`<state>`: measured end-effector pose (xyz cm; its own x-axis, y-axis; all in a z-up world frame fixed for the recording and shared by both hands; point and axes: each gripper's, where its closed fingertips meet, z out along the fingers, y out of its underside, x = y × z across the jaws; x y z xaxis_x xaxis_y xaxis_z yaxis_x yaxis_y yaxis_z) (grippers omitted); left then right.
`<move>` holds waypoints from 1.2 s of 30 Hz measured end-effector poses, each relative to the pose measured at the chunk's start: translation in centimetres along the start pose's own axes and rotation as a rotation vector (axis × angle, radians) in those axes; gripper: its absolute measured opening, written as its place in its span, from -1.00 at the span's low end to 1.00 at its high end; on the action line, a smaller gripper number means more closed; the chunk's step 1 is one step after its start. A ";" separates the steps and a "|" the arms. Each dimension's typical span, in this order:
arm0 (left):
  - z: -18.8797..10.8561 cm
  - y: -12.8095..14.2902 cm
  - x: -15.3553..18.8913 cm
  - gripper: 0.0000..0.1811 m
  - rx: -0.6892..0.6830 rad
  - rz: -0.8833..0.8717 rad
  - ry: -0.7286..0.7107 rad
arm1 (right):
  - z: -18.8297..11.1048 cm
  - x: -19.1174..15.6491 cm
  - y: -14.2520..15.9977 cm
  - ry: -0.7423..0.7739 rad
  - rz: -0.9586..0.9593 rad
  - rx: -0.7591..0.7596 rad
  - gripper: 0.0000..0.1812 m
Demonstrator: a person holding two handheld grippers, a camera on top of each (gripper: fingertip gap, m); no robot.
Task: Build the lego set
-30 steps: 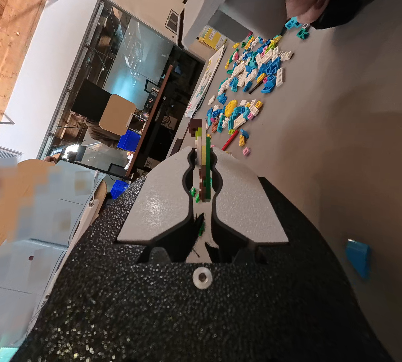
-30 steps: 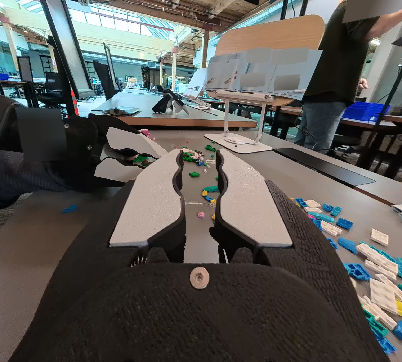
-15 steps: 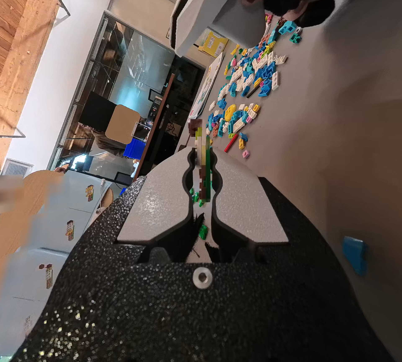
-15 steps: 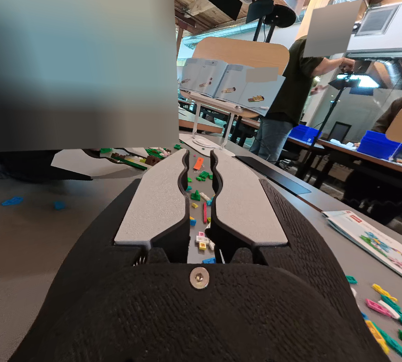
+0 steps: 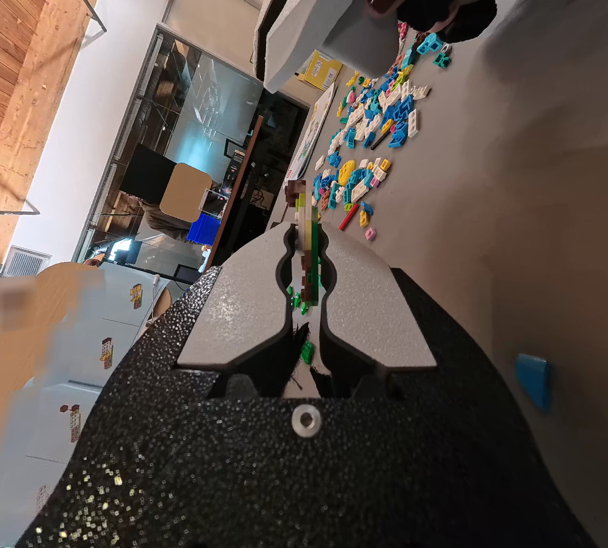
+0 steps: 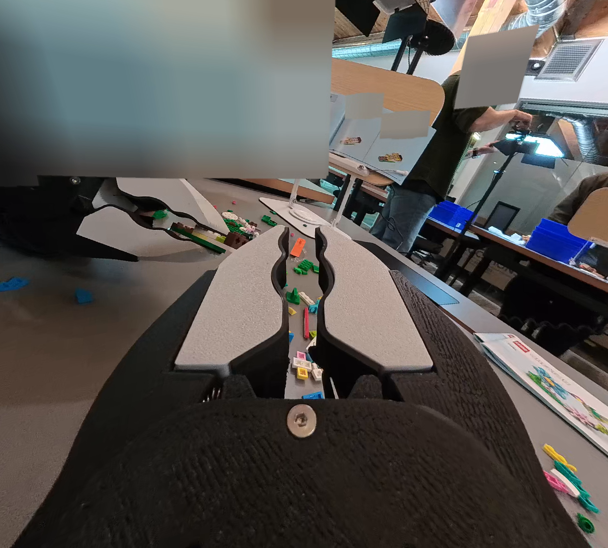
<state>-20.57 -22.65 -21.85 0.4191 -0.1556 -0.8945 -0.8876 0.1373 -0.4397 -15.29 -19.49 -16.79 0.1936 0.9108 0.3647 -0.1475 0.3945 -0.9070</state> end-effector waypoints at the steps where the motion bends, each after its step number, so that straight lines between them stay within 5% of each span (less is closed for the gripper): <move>1: 0.0 0.0 0.0 -0.87 0.001 0.001 -0.001 | 0.0 0.0 0.0 0.000 -0.002 0.000 -0.85; 36: -0.9 -0.7 -1.8 -0.87 0.083 -0.065 -0.089 | -0.1 -0.2 0.1 -0.018 0.025 -0.011 -0.92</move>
<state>-20.87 -23.32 -19.87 0.4933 -0.0801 -0.8661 -0.8408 0.2112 -0.4985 -15.31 -19.67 -17.00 0.1723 0.9223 0.3458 -0.1416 0.3706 -0.9179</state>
